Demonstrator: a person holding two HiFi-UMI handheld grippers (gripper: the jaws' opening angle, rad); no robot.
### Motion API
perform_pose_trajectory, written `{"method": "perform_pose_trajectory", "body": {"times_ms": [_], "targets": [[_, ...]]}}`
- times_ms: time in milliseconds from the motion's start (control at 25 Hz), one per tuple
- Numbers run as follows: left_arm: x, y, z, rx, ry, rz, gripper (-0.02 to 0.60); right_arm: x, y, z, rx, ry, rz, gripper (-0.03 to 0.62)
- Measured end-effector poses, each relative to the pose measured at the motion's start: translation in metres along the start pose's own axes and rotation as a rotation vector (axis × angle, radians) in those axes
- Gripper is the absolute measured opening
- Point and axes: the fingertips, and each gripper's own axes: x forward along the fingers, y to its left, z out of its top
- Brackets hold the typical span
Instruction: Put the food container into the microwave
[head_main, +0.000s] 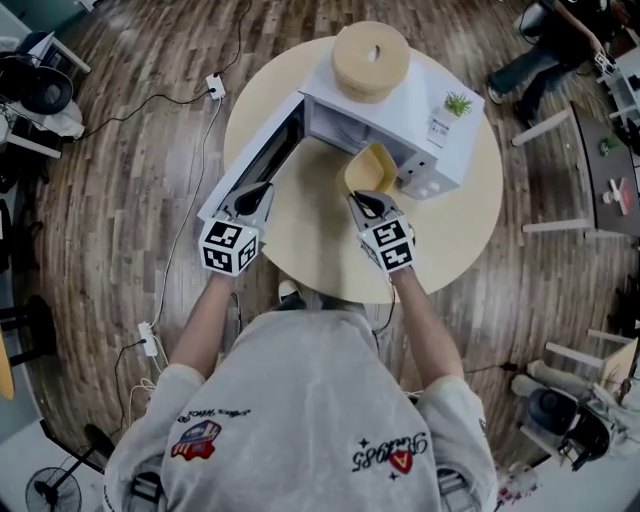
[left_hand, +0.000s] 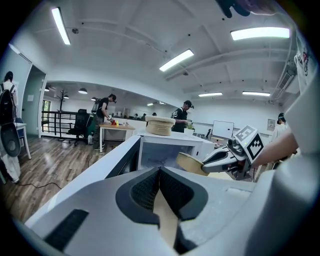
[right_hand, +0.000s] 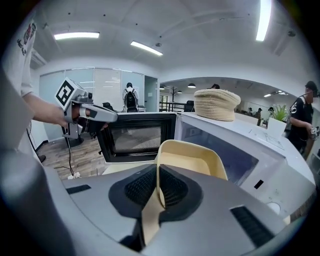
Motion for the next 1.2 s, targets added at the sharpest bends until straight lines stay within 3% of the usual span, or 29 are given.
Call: {"method": "perform_pose_trajectory", "body": {"times_ms": [800,1000,1200], "targets": [[0.039,-0.009,-0.011,-0.050,0.013,-0.018,0.005,0.051,-0.045,-0.001,-0.183,0.079,0.067,0.023],[0.041,-0.006,-0.014,-0.060,0.018,-0.002,0.005,0.064,-0.056,-0.012,-0.216,0.110,0.050,0.023],[0.038,-0.003,-0.018,-0.069,0.027,0.010,0.005,0.082,-0.069,-0.018,-0.340,0.161,0.012,0.025]]}}
